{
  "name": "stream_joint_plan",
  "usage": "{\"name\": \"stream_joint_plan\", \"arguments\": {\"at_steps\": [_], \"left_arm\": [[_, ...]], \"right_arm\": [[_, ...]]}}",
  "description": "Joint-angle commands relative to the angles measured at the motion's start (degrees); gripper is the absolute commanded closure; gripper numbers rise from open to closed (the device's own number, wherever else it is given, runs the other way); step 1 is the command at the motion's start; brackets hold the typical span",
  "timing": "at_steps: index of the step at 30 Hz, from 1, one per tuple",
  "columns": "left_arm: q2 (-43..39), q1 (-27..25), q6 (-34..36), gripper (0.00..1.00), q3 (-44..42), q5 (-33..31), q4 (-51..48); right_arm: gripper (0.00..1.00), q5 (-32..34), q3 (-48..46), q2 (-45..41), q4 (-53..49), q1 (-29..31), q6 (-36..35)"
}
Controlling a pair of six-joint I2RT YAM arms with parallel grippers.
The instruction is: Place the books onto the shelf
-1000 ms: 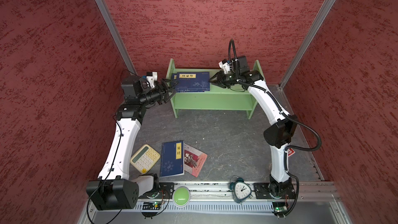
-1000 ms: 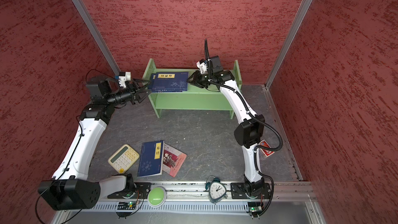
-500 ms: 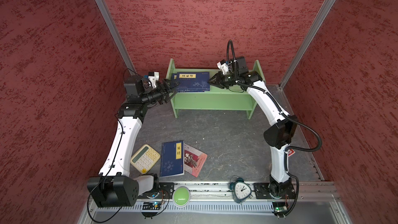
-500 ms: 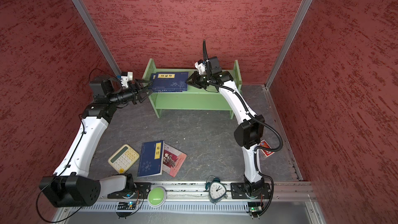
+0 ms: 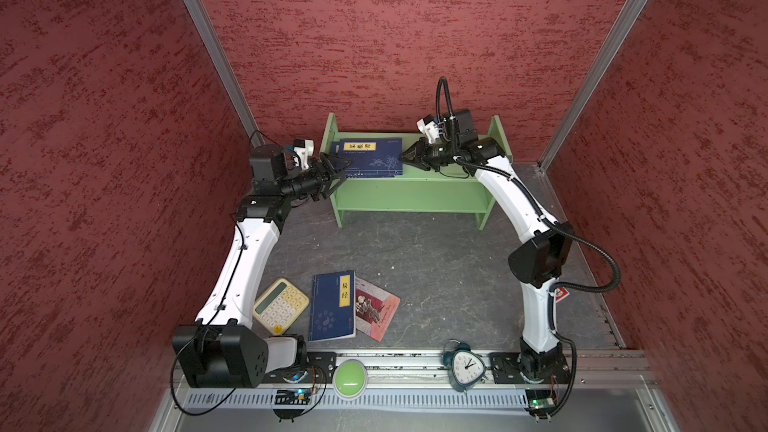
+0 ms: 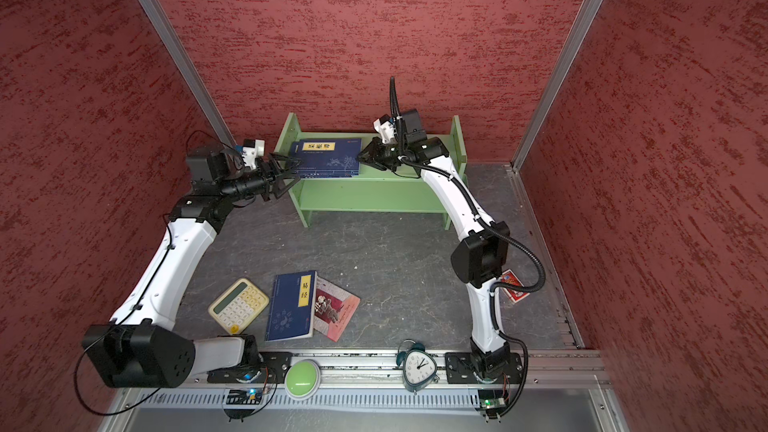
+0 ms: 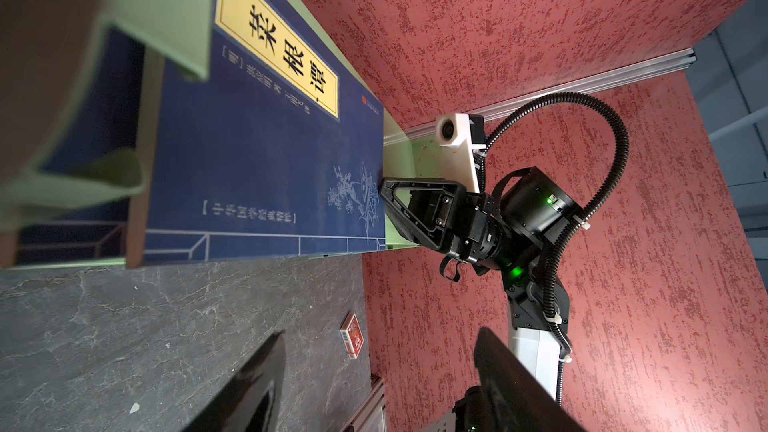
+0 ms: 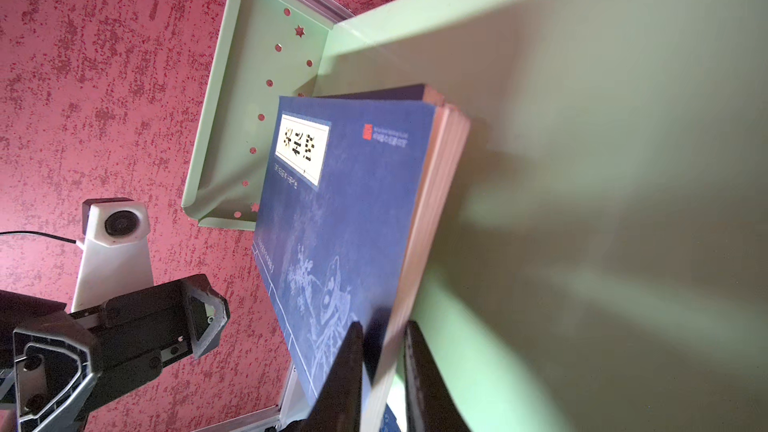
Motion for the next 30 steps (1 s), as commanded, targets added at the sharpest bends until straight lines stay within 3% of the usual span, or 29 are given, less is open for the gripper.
{"name": "stream_joint_plan", "arguments": {"at_steps": [1,27,30], "left_arm": [[0.43,-0.49,1.93,0.28,-0.3,-0.99,0.71],[2.74,0.11,3.21,0.28,-0.23,-2.92,2.3],[2.91,0.23,3.24,0.28,-0.16,-3.06,2.46]], "right_arm": [[0.81,-1.51,0.97,-1.14,2.41,0.69,0.24],[0.81,-1.71,3.74,2.07,2.61,2.0,0.96],[0.77,-1.26,3.83,2.17,2.61,2.01,0.96]]}}
